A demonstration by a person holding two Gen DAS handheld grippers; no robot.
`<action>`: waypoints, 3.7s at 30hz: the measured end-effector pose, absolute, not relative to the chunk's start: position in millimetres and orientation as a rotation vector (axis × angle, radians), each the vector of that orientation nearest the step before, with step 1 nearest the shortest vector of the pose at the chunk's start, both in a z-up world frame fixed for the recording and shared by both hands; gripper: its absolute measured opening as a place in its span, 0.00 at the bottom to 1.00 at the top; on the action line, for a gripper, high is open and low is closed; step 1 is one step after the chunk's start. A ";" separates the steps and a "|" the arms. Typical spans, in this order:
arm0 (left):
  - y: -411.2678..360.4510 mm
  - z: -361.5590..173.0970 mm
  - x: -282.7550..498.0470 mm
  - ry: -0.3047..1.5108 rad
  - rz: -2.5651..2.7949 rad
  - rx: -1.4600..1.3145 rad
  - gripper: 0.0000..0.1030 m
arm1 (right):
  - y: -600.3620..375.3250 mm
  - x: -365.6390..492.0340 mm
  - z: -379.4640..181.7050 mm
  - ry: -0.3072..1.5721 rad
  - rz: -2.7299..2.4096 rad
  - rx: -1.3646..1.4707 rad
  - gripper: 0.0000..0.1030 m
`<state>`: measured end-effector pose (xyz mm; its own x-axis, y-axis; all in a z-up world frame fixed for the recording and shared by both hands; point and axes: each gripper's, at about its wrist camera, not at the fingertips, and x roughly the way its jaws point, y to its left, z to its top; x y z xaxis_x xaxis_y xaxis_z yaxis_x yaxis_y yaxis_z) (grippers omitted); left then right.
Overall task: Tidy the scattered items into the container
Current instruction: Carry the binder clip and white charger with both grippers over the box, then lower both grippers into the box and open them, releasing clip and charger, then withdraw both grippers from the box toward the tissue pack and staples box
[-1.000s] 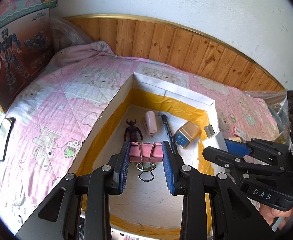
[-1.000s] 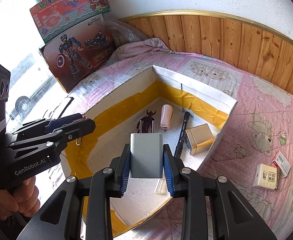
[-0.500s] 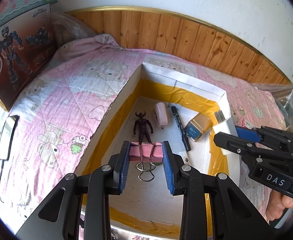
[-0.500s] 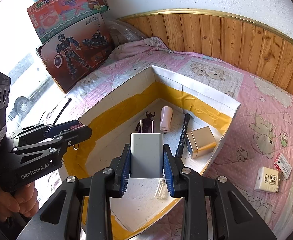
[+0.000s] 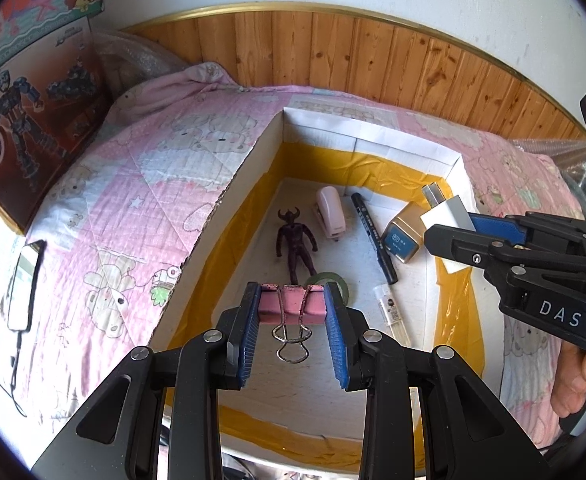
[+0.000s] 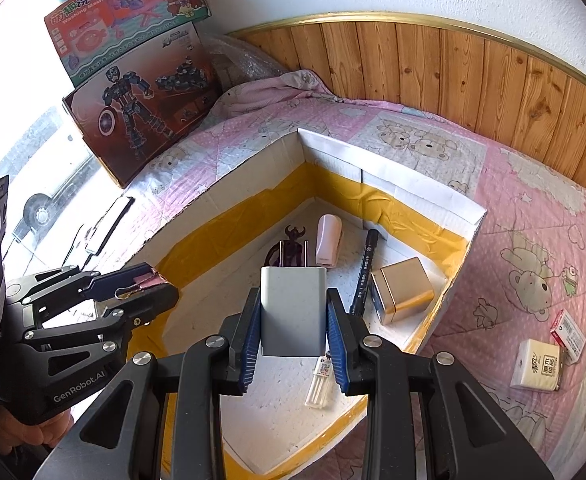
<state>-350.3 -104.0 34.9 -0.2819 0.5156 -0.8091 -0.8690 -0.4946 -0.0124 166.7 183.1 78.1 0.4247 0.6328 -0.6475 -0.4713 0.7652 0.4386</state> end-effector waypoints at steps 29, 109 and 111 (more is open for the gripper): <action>-92.7 7.5 -343.3 0.711 1.791 -0.968 0.31 | 211.7 195.7 67.1 0.981 0.731 0.124 0.31; -74.4 -10.8 -347.7 0.771 1.800 -1.106 0.52 | 220.0 212.6 56.6 1.046 0.698 0.127 0.76; -73.7 -9.2 -344.9 0.772 1.799 -1.098 0.52 | 221.8 209.4 57.5 1.044 0.705 0.115 0.76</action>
<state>-344.9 -73.7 -9.2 -0.2352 0.3530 -0.9056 -0.8996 -0.4317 0.0654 209.4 221.8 57.5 0.3066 0.5835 -0.7520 -0.4790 0.7773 0.4079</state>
